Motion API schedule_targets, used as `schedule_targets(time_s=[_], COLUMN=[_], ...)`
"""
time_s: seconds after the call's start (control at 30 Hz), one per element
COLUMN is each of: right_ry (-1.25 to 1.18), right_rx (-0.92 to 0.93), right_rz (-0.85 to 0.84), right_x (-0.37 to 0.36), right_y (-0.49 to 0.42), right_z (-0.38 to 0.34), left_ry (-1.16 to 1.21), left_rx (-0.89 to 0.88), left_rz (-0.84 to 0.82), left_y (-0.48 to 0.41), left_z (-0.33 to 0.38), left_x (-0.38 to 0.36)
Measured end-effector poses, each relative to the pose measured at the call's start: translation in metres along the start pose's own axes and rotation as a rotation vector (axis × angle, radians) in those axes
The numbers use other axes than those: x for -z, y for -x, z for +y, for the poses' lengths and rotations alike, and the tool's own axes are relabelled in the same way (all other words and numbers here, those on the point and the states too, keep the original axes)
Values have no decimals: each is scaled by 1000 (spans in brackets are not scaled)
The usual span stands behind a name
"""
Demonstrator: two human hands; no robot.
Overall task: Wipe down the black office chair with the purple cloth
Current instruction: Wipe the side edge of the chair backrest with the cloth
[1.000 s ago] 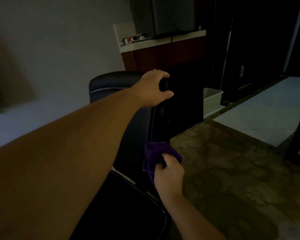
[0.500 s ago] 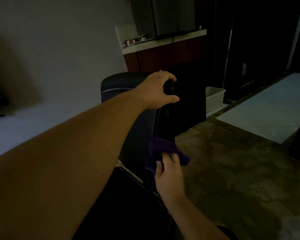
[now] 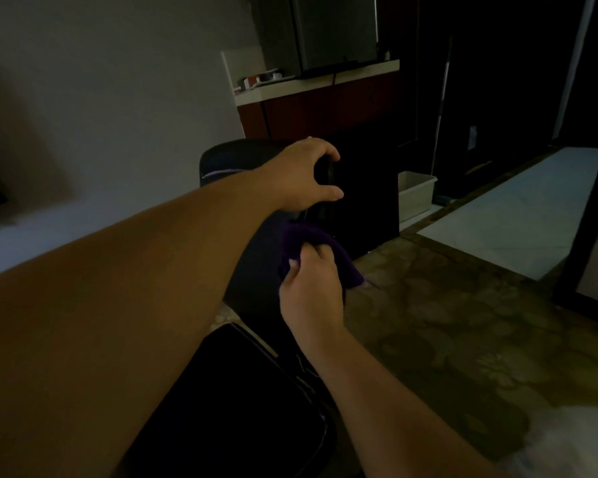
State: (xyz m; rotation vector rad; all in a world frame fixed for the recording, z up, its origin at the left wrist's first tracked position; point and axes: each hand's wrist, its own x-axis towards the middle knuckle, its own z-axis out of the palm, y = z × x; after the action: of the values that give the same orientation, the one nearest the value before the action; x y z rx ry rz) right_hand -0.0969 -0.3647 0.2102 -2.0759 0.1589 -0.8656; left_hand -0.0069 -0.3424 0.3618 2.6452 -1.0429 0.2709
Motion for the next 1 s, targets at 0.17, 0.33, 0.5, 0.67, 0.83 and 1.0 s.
schedule_targets(time_s=[0.17, 0.33, 0.5, 0.67, 0.83, 1.0], right_ry=[-147, -177, -250, -190, -239, -226], right_rx=[-136, -286, -273, -178, -285, -185], right_rz=[-38, -130, -44, 34, -75, 72], right_x=[-4, -4, 5, -3, -2, 5], right_y=[31, 48, 23, 40, 64, 14], right_z=[10, 18, 0, 5, 17, -5], left_ry=[9, 21, 38, 54, 62, 58], left_rx=[-4, -17, -24, -32, -24, -26], left_rz=[0, 14, 4, 11, 17, 15], left_y=[4, 8, 9, 10, 11, 10], left_z=[2, 4, 3, 3, 3, 4], left_x=[0, 3, 1, -1, 0, 1])
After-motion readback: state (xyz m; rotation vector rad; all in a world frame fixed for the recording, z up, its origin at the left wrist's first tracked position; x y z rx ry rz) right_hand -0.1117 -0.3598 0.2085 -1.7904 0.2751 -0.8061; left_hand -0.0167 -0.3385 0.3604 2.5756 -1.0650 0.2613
